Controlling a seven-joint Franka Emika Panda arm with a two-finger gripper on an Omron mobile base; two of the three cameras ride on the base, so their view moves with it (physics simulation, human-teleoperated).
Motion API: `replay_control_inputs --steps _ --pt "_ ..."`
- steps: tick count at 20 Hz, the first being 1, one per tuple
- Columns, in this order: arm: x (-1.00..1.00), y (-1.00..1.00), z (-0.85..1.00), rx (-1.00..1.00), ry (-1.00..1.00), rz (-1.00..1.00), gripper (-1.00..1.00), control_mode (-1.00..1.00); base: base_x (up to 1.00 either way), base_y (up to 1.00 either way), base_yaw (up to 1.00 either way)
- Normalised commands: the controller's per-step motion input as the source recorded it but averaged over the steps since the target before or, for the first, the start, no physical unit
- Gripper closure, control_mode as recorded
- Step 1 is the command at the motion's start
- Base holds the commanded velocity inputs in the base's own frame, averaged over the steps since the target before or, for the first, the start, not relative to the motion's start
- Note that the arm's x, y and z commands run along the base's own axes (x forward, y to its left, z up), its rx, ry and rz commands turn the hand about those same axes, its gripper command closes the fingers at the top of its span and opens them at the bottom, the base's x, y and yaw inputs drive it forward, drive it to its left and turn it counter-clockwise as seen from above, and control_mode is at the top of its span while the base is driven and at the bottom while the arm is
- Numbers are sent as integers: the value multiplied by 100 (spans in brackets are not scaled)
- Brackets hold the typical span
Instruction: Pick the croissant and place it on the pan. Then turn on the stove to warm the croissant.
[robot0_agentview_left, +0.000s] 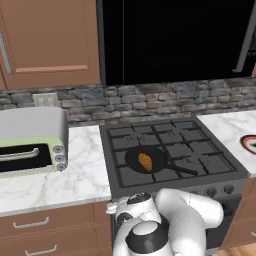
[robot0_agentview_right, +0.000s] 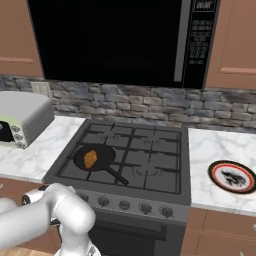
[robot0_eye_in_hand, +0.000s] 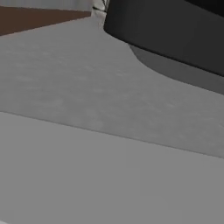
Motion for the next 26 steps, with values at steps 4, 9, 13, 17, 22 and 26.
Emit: replay_control_inputs --steps 4,9,13,17,22,26 --pt "-35 92 -38 -47 34 11 100 -100 0 0 0" --pt "-10 98 -47 -76 48 7 100 -100 0 0 0" --pt "-25 88 -32 -78 70 2 100 -100 0 0 0" --pt "-48 92 -27 -78 82 5 100 -100 0 0 0" --pt "-66 99 -13 -74 94 5 100 -100 0 0 0" --pt "-71 100 -29 -80 66 -4 100 -100 0 0 0"
